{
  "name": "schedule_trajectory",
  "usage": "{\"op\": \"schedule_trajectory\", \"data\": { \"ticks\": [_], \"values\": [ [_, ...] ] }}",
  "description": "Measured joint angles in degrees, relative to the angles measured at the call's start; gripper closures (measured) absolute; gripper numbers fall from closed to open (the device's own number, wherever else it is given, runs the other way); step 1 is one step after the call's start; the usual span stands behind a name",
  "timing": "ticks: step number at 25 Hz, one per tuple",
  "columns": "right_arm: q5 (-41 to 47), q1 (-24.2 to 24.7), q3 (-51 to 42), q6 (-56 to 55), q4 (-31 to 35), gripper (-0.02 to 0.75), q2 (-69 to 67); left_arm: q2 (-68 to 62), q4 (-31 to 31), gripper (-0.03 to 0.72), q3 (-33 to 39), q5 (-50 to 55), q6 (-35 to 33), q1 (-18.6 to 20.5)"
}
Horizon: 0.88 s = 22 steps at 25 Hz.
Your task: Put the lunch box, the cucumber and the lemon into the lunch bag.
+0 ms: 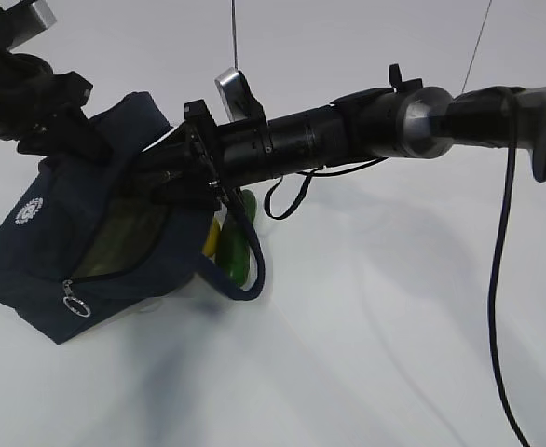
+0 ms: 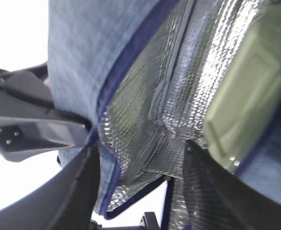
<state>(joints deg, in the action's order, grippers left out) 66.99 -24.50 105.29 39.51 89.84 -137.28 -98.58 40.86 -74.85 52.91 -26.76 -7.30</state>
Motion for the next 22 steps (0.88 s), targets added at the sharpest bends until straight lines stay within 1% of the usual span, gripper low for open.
{"op": "schedule_trajectory", "data": {
  "ticks": [4,8,11,18,22],
  "values": [
    [0.1,0.6,0.0,0.0,-0.2,0.322,0.5,0.0,0.6,0.692,0.0,1.5,0.0,1.3],
    [0.2,1.8,0.1,-0.6,-0.8,0.322,1.2,0.0,1.6,0.692,0.0,2.5,-0.3,1.8],
    [0.2,2.8,0.1,-2.1,-2.9,0.322,1.2,0.0,2.6,0.692,0.0,3.5,-1.1,1.8],
    [0.2,5.0,0.1,-4.9,-5.7,0.321,1.2,1.1,2.7,0.692,0.0,4.7,-1.8,1.9],
    [0.2,5.8,0.1,-5.6,-7.0,0.321,1.3,1.9,2.6,0.692,0.0,5.0,-1.9,3.0]
  ]
}}
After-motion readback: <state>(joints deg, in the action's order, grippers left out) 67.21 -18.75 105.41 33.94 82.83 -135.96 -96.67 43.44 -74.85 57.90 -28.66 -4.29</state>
